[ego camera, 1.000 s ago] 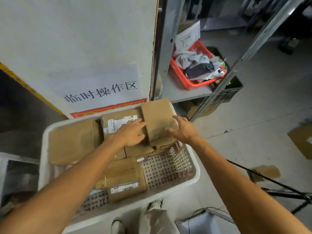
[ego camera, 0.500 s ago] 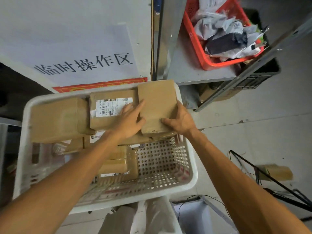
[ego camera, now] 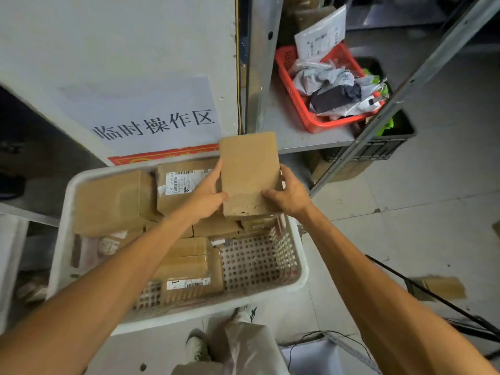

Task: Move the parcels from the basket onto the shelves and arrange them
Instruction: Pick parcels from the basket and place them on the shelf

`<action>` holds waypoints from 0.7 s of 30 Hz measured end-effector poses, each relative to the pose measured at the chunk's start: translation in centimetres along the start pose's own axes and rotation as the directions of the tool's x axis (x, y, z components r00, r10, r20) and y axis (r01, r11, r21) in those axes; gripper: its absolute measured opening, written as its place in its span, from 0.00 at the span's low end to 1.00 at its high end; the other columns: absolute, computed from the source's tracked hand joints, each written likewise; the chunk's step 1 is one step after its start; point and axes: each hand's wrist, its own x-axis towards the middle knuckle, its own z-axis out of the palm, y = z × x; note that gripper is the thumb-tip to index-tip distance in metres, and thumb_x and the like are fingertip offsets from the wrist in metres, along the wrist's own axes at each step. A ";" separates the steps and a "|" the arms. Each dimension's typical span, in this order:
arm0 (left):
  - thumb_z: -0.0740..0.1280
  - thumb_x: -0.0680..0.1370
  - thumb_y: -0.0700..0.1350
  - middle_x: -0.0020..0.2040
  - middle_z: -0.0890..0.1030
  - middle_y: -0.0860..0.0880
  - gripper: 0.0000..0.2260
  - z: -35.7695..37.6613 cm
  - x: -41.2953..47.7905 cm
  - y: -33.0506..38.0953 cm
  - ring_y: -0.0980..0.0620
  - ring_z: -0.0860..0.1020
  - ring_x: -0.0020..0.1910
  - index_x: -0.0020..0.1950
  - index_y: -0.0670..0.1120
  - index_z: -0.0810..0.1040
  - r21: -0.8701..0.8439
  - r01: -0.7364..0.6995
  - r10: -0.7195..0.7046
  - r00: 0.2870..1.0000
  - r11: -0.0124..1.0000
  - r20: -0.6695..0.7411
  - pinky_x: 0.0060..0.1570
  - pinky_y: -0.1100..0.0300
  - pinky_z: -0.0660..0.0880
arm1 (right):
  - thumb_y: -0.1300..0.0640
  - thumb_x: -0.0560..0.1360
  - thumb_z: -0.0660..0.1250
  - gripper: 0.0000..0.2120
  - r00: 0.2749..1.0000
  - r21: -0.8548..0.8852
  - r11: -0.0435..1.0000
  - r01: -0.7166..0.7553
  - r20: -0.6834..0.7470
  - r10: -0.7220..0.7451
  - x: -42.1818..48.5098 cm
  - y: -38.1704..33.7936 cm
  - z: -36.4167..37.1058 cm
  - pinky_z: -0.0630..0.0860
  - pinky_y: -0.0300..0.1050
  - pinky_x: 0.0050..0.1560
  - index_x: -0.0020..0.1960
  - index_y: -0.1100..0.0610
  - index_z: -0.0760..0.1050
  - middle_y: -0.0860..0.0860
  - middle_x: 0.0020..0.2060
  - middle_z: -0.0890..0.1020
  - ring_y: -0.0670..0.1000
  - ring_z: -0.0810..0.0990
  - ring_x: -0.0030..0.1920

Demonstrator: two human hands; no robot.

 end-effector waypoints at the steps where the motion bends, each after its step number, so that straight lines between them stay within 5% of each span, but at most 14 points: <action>1: 0.64 0.77 0.32 0.78 0.56 0.53 0.41 -0.4 -0.7 0.4 0.48 0.74 0.63 0.77 0.61 0.45 -0.035 0.003 -0.004 1.000 0.999 -0.021 0.49 0.54 0.78 | 0.57 0.74 0.72 0.34 1.000 0.017 1.000 0.017 -0.011 -0.017 -0.8 -0.6 -0.2 0.67 0.42 0.59 0.75 0.55 0.61 0.54 0.67 0.73 0.54 0.72 0.66; 8: 0.64 0.76 0.31 0.77 0.60 0.50 0.36 -4.8 -6.9 1.6 0.46 0.63 0.72 0.77 0.56 0.56 -0.285 -0.031 0.009 0.997 0.958 -0.076 0.65 0.39 0.66 | 0.61 0.75 0.70 0.29 0.991 0.124 0.983 0.132 -0.035 -0.129 -6.3 -6.0 1.1 0.71 0.46 0.62 0.73 0.54 0.64 0.52 0.63 0.74 0.51 0.73 0.62; 12: 0.65 0.78 0.37 0.72 0.69 0.47 0.31 -7.9 -11.5 0.2 0.48 0.70 0.65 0.76 0.58 0.58 -0.453 -0.097 0.035 0.989 0.886 -0.143 0.59 0.45 0.69 | 0.62 0.75 0.69 0.29 0.981 0.236 0.954 0.185 0.016 -0.194 -8.5 -9.2 3.3 0.77 0.52 0.60 0.74 0.54 0.64 0.55 0.66 0.74 0.53 0.76 0.62; 17: 0.56 0.82 0.35 0.76 0.64 0.49 0.23 -12.2 -16.4 -1.6 0.48 0.61 0.75 0.75 0.53 0.63 -0.525 -0.289 0.113 0.933 0.801 -0.341 0.73 0.45 0.59 | 0.61 0.77 0.67 0.26 0.960 0.363 0.907 0.211 0.096 -0.262 -10.9 -13.5 6.3 0.77 0.59 0.59 0.73 0.49 0.65 0.53 0.64 0.74 0.55 0.77 0.61; 21: 0.62 0.80 0.39 0.68 0.71 0.51 0.23 -15.4 -20.5 -2.8 0.49 0.68 0.69 0.73 0.55 0.65 -0.486 -0.353 0.141 0.897 0.799 -0.419 0.71 0.48 0.63 | 0.64 0.79 0.64 0.26 0.924 0.410 0.876 0.256 0.162 -0.347 -12.6 -16.7 8.4 0.78 0.63 0.58 0.74 0.50 0.64 0.56 0.65 0.73 0.58 0.76 0.62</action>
